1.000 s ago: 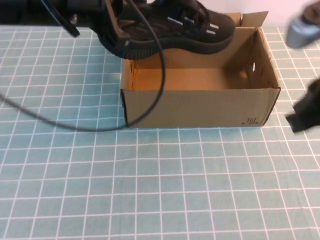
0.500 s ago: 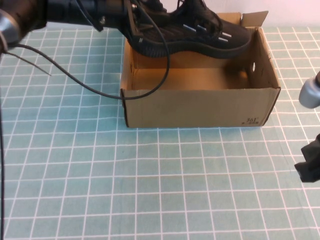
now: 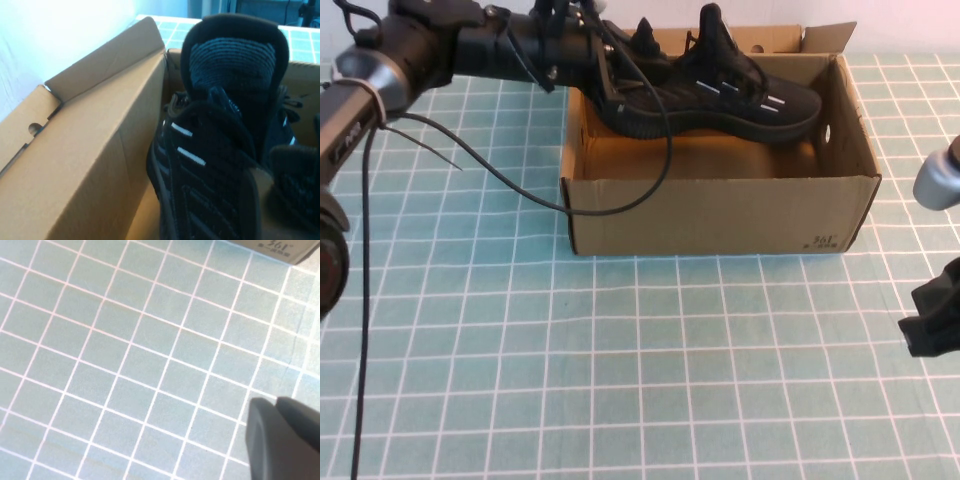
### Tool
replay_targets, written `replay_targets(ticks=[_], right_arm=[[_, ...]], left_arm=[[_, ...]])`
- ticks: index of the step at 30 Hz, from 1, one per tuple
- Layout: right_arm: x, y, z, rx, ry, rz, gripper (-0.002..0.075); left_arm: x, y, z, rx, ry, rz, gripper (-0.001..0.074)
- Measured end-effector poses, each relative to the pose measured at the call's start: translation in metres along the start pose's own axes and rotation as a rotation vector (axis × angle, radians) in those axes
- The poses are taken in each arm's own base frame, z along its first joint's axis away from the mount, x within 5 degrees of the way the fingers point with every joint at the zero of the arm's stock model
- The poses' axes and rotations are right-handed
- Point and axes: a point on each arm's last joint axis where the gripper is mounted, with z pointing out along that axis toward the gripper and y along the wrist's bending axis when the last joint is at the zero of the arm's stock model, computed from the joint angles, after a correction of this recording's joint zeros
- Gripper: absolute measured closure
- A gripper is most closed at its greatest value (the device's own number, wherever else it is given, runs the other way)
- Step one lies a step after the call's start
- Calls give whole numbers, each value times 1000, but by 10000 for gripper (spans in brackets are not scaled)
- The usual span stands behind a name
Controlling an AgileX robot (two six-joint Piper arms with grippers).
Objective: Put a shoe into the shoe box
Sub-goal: Place the shoe in the shoe box
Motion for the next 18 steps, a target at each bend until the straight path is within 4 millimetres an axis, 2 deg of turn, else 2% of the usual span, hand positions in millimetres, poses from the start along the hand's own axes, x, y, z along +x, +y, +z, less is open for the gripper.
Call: replay_targets(ticks=[7, 18], right_arm=[[0, 1, 1, -12, 6, 11, 731], [1, 3, 0, -29, 11, 22, 731]], left_arm=[[6, 0, 10, -9, -6, -8, 680], [31, 7, 26, -43, 24, 19, 680]])
